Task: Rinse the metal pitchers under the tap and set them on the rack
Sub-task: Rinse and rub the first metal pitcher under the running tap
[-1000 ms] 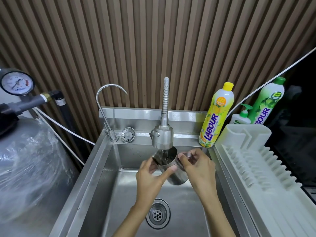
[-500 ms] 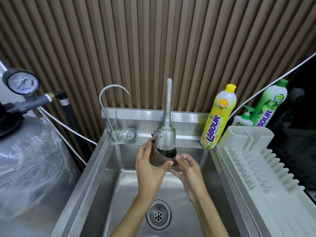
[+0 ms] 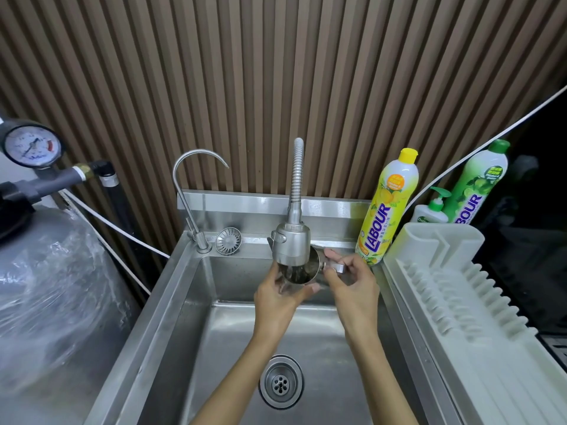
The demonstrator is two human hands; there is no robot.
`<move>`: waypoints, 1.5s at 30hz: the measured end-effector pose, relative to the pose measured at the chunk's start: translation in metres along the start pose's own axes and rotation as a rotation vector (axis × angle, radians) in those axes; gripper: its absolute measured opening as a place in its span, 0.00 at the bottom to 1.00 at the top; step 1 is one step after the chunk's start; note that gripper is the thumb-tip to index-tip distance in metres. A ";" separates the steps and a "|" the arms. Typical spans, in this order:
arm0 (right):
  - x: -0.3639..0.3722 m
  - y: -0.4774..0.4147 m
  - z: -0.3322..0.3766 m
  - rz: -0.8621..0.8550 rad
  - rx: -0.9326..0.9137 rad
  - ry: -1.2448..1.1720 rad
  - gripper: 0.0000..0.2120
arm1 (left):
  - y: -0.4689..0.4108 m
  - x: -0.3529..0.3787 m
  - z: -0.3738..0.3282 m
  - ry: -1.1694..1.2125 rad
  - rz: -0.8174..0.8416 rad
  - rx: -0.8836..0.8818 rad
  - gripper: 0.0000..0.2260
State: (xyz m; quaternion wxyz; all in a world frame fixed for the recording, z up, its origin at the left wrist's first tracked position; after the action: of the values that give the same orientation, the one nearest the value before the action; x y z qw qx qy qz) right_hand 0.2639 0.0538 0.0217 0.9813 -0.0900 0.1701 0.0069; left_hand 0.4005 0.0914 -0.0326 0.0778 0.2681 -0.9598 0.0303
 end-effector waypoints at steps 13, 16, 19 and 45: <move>0.025 0.016 -0.032 0.348 0.392 -0.289 0.05 | 0.026 -0.030 -0.036 -0.362 -0.205 0.269 0.35; 0.002 0.008 -0.015 0.221 0.248 0.128 0.10 | 0.030 -0.028 -0.021 -0.314 -0.149 0.146 0.28; -0.010 0.008 0.011 0.087 0.033 0.454 0.14 | 0.023 -0.019 -0.004 -0.097 0.010 -0.012 0.21; -0.012 0.007 0.010 0.031 -0.011 0.134 0.09 | 0.017 0.000 -0.015 0.073 0.053 -0.018 0.24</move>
State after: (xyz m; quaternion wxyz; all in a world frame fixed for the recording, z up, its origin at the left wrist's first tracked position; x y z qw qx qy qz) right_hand 0.2554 0.0625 0.0341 0.9670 -0.0928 0.2369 0.0169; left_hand 0.3935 0.1076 -0.0186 0.1143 0.2406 -0.9633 0.0335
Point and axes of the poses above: each hand's wrist, its own y-axis away from the middle knuckle, its own x-axis out of the palm, z = x × y, the point moved 6 cm from there along -y, towards the middle knuckle, and after that the axes turned 12 degrees about y, right-handed, at the moved point
